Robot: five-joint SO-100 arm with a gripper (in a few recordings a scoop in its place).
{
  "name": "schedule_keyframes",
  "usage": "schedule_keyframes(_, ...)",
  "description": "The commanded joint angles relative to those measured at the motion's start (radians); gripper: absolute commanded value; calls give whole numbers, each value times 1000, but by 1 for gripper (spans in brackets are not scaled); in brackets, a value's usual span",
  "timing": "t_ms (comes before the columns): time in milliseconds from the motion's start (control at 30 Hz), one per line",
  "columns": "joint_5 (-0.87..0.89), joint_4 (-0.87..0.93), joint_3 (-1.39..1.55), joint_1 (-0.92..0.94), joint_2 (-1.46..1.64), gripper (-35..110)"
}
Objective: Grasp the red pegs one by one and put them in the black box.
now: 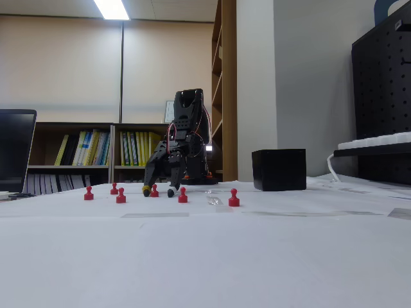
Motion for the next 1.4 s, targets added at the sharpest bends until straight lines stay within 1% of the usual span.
schedule_keyframes(0,9,-9,6,20,12,20)
schedule_keyframes(233,12,-17,-2,29,12,17)
schedule_keyframes(433,-37,-26,-5,35,8,17)
schedule_keyframes(700,-49,-35,-6,35,12,17)
schedule_keyframes(1000,-67,-41,-2,32,15,10)
schedule_keyframes(1200,-80,-41,0,32,11,0)
schedule_keyframes(1367,-83,-37,-15,28,-9,0)
